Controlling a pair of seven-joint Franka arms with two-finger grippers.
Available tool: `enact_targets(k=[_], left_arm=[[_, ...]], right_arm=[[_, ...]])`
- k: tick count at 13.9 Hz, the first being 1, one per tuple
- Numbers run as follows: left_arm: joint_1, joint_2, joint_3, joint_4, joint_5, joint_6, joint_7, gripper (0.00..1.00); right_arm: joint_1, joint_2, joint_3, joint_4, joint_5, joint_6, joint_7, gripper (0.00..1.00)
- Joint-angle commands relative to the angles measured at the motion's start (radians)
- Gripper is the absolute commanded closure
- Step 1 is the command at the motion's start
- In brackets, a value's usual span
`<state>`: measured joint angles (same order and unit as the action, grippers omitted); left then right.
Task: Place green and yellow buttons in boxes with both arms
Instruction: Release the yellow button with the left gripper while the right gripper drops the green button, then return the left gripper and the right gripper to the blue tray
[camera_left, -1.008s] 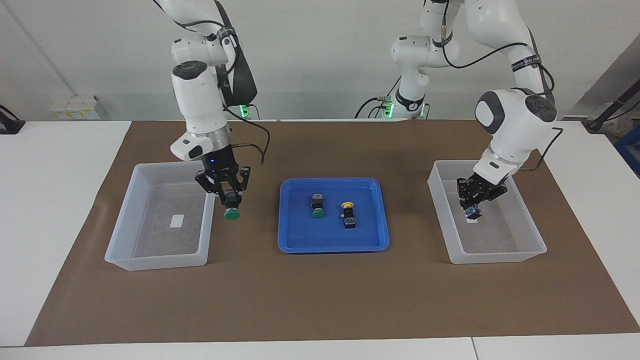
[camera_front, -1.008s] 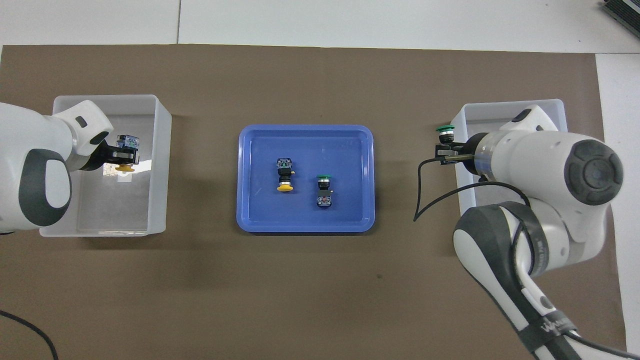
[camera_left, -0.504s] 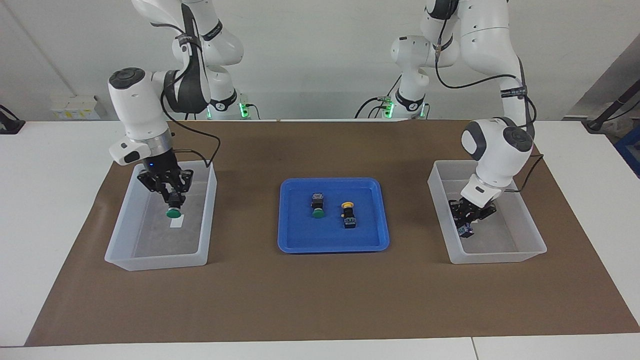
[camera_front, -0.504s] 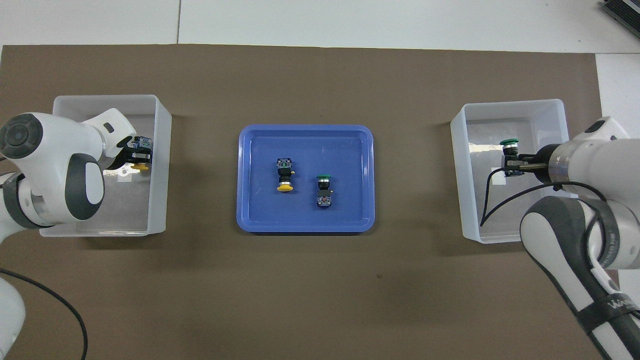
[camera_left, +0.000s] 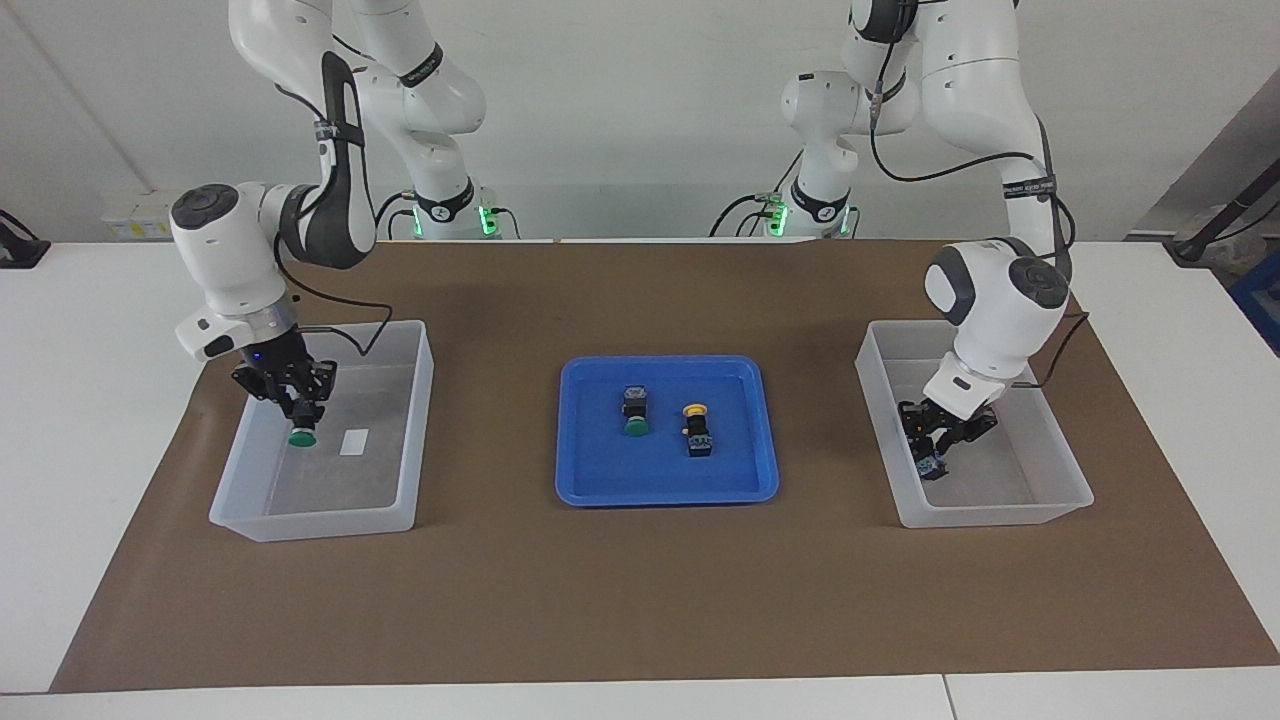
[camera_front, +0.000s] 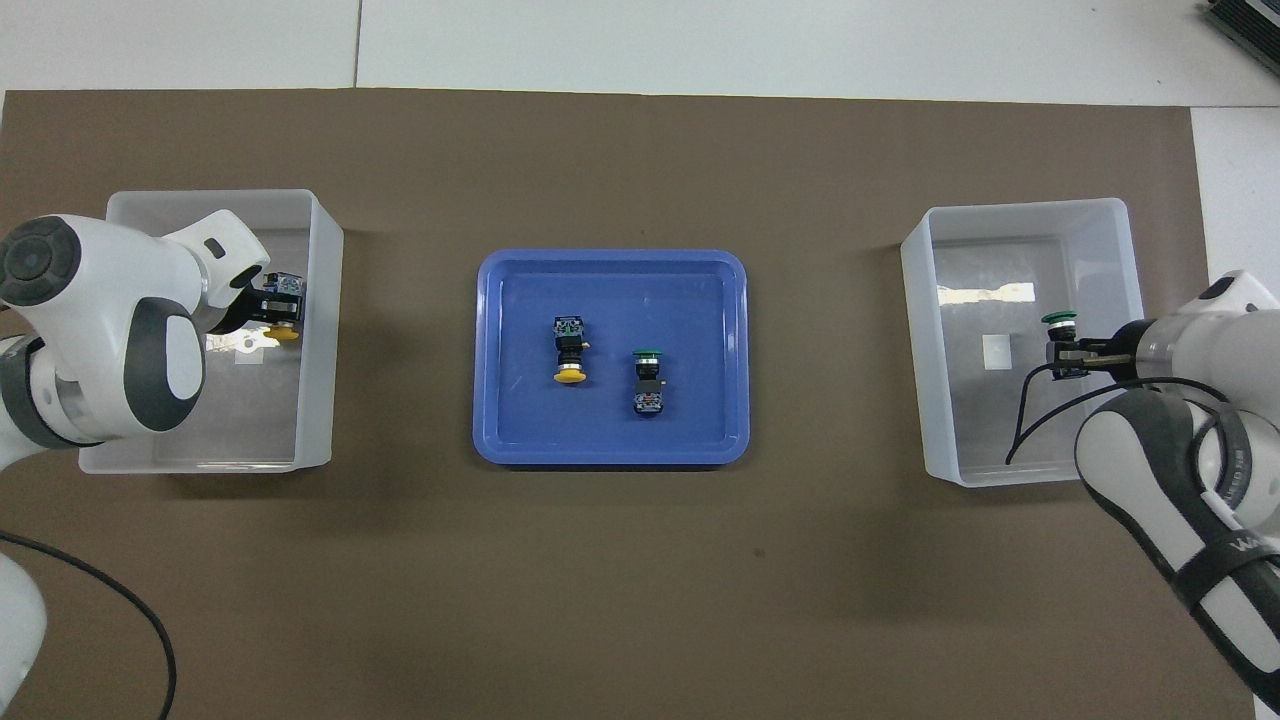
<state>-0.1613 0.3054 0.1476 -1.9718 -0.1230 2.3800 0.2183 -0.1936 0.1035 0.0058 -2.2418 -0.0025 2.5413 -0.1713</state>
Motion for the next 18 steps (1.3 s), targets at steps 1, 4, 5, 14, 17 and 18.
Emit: enact_targets(k=[1, 4, 5, 14, 17, 18], left_arm=[[0.005, 0.009, -0.005, 0.095, 0.002, -0.122, 0.009, 0.07], [0.006, 0.006, -0.005, 0.229, -0.007, -0.298, 0.006, 0.08], [0.006, 0.008, -0.006, 0.284, -0.01, -0.361, 0.003, 0.08], [-0.248, 0.006, -0.016, 0.344, -0.058, -0.403, -0.425, 0.13], [-0.346, -0.021, -0.016, 0.239, -0.058, -0.277, -0.591, 0.15], [-0.371, -0.038, -0.016, 0.184, -0.058, -0.215, -0.612, 0.17]], right_arm=[[-0.007, 0.025, 0.014, 0.002, 0.019, 0.016, -0.024, 1.0], [-0.009, 0.059, 0.013, 0.016, 0.021, 0.06, 0.027, 0.95], [-0.006, 0.059, 0.013, 0.019, 0.021, 0.057, 0.05, 0.74], [0.016, 0.013, 0.022, 0.184, 0.021, -0.158, 0.09, 0.13], [0.074, -0.015, 0.022, 0.289, 0.021, -0.315, 0.17, 0.0], [0.107, -0.015, 0.022, 0.312, 0.021, -0.338, 0.208, 0.0]])
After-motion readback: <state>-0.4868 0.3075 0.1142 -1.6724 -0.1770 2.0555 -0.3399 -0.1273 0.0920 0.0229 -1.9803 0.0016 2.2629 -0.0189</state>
